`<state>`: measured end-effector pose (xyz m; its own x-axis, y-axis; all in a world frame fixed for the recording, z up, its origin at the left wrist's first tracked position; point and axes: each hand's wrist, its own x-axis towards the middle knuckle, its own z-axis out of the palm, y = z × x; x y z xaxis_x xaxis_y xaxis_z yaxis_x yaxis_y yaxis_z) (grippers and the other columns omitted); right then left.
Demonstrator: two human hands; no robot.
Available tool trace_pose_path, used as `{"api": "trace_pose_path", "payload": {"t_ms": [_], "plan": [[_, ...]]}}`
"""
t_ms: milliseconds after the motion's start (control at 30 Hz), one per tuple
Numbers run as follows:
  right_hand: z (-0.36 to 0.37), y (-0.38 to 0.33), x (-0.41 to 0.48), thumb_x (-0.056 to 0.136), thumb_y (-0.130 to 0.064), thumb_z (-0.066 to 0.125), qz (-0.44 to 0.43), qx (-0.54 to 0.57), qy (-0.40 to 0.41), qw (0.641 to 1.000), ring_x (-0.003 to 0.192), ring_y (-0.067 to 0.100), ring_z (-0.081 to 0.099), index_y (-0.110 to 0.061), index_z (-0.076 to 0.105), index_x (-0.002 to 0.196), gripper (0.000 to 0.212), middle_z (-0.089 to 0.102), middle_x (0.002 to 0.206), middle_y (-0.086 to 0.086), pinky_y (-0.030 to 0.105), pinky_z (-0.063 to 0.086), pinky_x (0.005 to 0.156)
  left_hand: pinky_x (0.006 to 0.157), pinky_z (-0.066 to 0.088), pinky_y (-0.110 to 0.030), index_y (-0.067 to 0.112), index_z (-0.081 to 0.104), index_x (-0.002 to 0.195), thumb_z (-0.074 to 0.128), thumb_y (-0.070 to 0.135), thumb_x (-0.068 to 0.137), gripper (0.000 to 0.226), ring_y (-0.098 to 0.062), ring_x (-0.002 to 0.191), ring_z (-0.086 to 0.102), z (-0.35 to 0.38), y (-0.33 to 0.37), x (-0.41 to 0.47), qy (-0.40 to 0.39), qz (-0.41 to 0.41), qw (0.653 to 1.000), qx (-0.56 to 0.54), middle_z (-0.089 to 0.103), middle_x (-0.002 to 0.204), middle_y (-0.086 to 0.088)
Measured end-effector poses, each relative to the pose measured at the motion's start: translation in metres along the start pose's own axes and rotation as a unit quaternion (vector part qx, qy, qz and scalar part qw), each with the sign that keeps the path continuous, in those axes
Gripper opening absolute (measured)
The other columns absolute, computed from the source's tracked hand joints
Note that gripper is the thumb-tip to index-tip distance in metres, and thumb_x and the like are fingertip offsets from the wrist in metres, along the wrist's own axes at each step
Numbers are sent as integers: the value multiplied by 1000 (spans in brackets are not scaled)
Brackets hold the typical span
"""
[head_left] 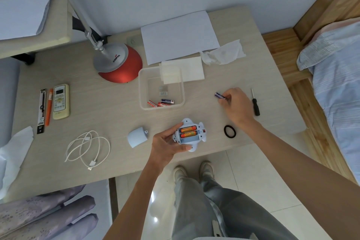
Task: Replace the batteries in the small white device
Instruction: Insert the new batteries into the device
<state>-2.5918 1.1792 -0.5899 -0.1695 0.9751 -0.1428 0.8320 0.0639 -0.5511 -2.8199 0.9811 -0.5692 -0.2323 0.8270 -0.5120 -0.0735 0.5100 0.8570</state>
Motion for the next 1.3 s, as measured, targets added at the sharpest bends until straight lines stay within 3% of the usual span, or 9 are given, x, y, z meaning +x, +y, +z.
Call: {"api": "trace_pose_path", "payload": {"t_ms": [200, 400, 567, 700, 867, 1067, 1300], "plan": [[-17, -14, -2, 99, -33, 69, -1, 64, -13, 998, 82, 21, 71, -19, 71, 105, 15, 74, 87, -3, 48, 59, 79, 91, 58, -16, 11, 70, 137, 91, -7, 73, 69, -5, 115, 73, 0, 0, 0, 0, -3, 1000, -10, 75, 131, -1], [-47, -53, -37, 101, -22, 69, -110, 115, -76, 984, 83, 17, 70, -14, 77, 108, 14, 76, 94, -2, 41, 59, 81, 91, 59, -17, 11, 69, 138, 91, -6, 73, 70, -5, 114, 73, 0, 0, 1, 0, -3, 1000, -10, 74, 132, -3], [-50, -77, -74, 104, -19, 64, -183, 60, -194, 962, 92, 18, 70, -10, 76, 118, 21, 76, 105, 4, 37, 59, 84, 92, 61, -21, 9, 69, 138, 92, -7, 72, 72, -10, 115, 74, 1, -1, 2, 2, -1, 1000, -18, 76, 131, -4], [-35, -84, -93, 101, -21, 70, -203, 11, -233, 951, 93, 18, 71, -14, 76, 124, 25, 77, 109, 5, 39, 59, 86, 92, 61, -22, 7, 69, 139, 93, -9, 70, 74, -12, 114, 75, 1, -2, 1, 5, 10, 1000, -17, 77, 129, -6], [-21, -81, -99, 101, -30, 67, -229, -79, -246, 938, 97, 22, 69, -22, 76, 123, 25, 75, 113, 2, 39, 57, 85, 91, 60, -22, 7, 69, 138, 93, -11, 69, 75, -13, 115, 76, 1, -2, 0, 3, 9, 1000, -28, 78, 127, -5], [-19, -82, -96, 103, -36, 63, -258, -120, -249, 926, 100, 19, 64, -24, 75, 126, 28, 65, 122, -3, 33, 53, 83, 90, 61, -21, 8, 68, 139, 92, -11, 71, 75, -11, 113, 76, 2, -2, 0, 4, 16, 999, -29, 77, 129, -6], [-23, -84, -92, 108, -38, 55, -281, -130, -274, 910, 99, 18, 64, -22, 75, 126, 32, 63, 123, -3, 35, 54, 83, 92, 60, -21, 4, 65, 142, 90, -13, 72, 77, -12, 116, 75, 0, -5, 2, -3, 28, 999, -19, 74, 133, -8]]}}
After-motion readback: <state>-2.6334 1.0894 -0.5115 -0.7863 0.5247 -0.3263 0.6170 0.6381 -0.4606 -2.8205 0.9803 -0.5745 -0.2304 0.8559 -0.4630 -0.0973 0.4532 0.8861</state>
